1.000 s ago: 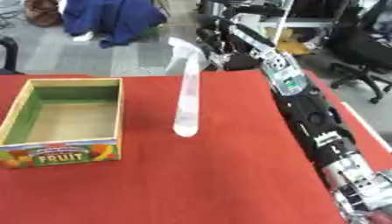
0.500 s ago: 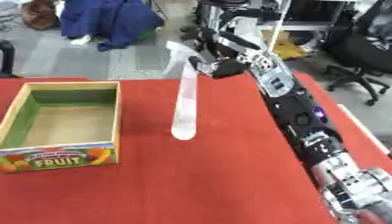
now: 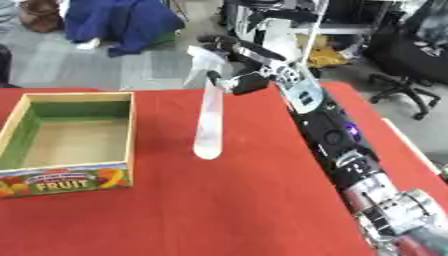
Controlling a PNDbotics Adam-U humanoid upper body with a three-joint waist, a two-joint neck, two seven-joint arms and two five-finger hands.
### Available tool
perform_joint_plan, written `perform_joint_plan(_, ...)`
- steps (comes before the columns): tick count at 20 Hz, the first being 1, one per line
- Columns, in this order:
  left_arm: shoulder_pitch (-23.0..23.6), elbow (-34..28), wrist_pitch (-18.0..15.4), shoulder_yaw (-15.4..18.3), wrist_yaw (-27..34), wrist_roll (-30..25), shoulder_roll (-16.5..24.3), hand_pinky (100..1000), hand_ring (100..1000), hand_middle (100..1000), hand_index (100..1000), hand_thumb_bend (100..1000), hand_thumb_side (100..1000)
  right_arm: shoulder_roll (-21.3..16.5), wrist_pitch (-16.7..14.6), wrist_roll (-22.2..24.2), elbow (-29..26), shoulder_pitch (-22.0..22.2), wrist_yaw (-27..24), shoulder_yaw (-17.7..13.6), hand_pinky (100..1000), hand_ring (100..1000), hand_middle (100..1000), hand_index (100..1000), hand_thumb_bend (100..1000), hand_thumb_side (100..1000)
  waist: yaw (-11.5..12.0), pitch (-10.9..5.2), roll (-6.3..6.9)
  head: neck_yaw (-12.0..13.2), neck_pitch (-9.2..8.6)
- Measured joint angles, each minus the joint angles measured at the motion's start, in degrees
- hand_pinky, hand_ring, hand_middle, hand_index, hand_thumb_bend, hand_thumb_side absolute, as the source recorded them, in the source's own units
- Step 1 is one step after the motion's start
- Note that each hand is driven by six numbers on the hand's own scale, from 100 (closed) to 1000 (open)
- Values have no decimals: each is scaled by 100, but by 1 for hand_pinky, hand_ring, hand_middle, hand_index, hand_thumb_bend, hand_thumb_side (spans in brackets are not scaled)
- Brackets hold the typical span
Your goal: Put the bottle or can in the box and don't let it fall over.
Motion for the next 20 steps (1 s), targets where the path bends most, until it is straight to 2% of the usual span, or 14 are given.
perform_joint_plan(9, -3, 0, 0, -8, -6, 0, 1, 715, 652, 521, 778, 529, 581, 9, -29, -129, 4, -6, -157, 6, 587, 888, 917, 765, 100, 305, 14, 6, -14, -39, 0)
perform_joint_plan(20, -3, 0, 0, -8, -8, 0, 2, 714, 651, 520, 778, 534, 581, 7, -48, -317, -127, -52, -340, 40, 447, 621, 644, 503, 100, 403, 21, 6, -27, -74, -3)
